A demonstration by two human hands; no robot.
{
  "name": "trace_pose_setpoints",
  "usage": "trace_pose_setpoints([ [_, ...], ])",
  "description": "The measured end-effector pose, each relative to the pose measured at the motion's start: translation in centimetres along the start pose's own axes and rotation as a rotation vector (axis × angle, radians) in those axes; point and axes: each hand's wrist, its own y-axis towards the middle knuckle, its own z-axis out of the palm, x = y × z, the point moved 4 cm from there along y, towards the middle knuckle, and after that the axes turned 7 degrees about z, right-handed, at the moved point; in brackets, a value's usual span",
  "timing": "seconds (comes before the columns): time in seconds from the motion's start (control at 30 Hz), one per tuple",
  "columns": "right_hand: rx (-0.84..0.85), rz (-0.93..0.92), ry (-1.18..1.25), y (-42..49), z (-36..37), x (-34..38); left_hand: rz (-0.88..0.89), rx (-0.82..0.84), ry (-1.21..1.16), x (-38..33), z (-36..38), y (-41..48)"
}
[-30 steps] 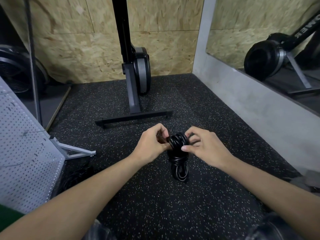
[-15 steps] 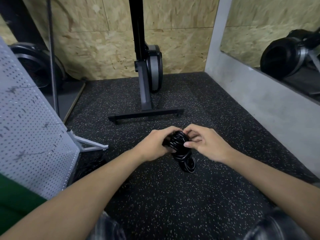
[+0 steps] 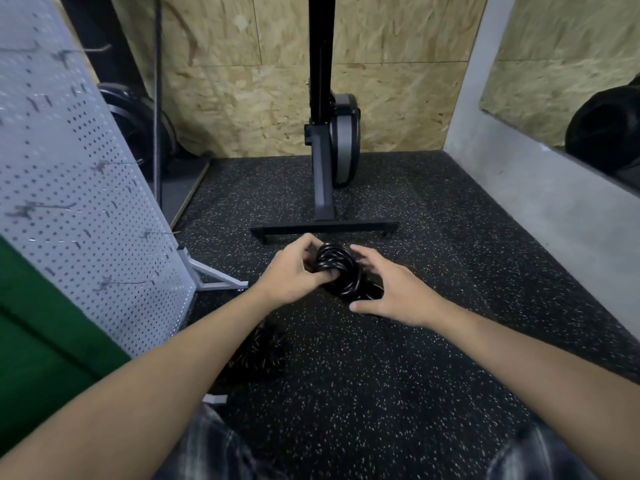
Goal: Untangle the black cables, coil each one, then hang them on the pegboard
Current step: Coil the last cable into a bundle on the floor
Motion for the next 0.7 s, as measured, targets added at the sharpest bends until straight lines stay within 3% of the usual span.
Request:
trace_pose_setpoints([
  [0.3,0.001,0.159,0.098,3.9,5.1,2.1,-0.403,-0.046,-0.296,4.2,-4.1,-2.2],
  [0.5,0.061,0.454,0.142,8.5,10.4,1.9,-0.47,0.139,0.135,7.5,-7.2,-3.9],
  [0.7,0.097,0.643,0.233,12.1,18.6,0.1,-0.523,0.188,0.272,11.7,-8.7,-5.1],
])
